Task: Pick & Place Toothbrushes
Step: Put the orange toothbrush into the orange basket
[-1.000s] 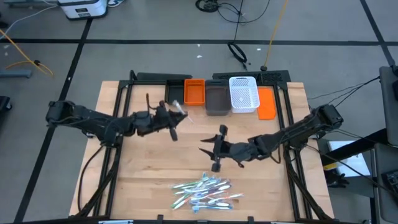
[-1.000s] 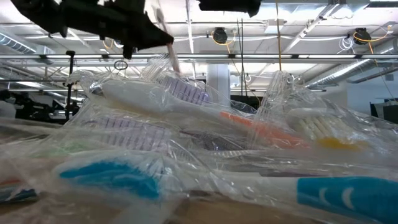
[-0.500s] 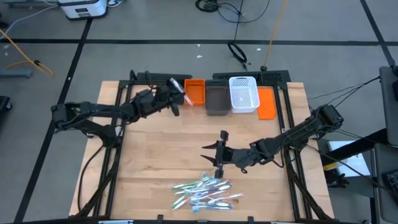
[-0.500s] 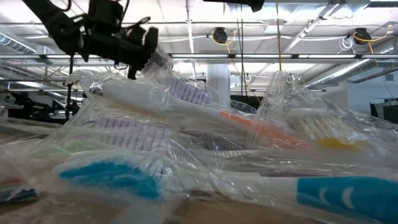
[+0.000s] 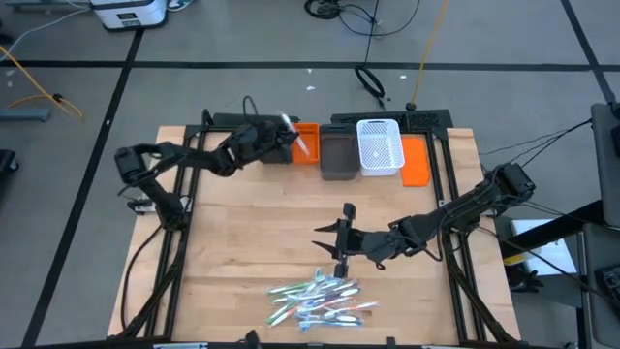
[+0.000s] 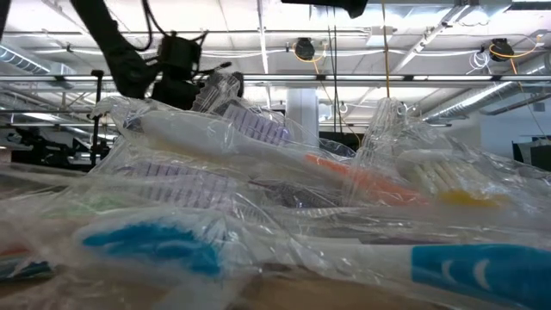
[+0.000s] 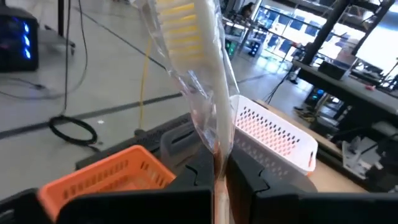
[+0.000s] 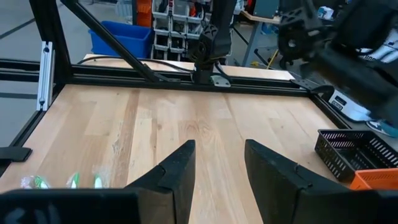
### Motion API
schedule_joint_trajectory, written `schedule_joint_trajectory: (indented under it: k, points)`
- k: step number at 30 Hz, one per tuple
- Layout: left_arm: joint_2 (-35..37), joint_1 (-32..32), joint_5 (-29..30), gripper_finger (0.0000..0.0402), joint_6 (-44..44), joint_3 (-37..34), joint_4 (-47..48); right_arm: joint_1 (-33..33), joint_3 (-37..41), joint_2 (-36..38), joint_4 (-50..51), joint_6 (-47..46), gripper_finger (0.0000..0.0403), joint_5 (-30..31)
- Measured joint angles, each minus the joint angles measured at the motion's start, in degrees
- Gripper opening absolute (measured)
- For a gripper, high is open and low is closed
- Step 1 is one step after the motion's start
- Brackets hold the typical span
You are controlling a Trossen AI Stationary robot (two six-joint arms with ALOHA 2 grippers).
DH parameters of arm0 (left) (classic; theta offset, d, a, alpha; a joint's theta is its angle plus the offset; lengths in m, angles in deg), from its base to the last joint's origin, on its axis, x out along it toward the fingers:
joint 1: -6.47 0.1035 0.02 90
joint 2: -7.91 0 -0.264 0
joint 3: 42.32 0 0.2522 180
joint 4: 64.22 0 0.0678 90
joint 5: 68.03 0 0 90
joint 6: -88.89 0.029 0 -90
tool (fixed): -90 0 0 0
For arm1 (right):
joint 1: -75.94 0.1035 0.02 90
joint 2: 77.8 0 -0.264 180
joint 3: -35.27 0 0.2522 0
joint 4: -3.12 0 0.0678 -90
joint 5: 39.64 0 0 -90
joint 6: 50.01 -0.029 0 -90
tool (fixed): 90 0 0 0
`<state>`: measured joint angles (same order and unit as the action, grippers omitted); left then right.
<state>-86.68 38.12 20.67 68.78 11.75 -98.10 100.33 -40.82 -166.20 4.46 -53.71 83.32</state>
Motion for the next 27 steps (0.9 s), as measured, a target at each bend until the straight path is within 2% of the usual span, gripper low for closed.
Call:
schedule_joint_trajectory:
  k: [8,18,22,27]
  points:
    - [-6.40,1.44,0.86,0.0009,0.04,9.47,9.84,0.00,3.92,-0.02,-6.15,0.00,0.0130,-0.03]
    - [-6.44,3.64,1.80,0.0012,-6.03,9.93,15.03,0.48,4.18,-0.02,-6.63,-0.15,0.0130,-0.03]
    - [-6.40,3.54,1.84,0.0005,-6.15,9.93,14.65,0.48,4.18,-0.02,-6.76,-0.15,0.0130,-0.01]
    - [-6.40,3.09,3.55,0.0015,-7.31,9.93,15.07,0.48,4.18,-0.02,-7.58,-0.06,0.0130,-0.01]
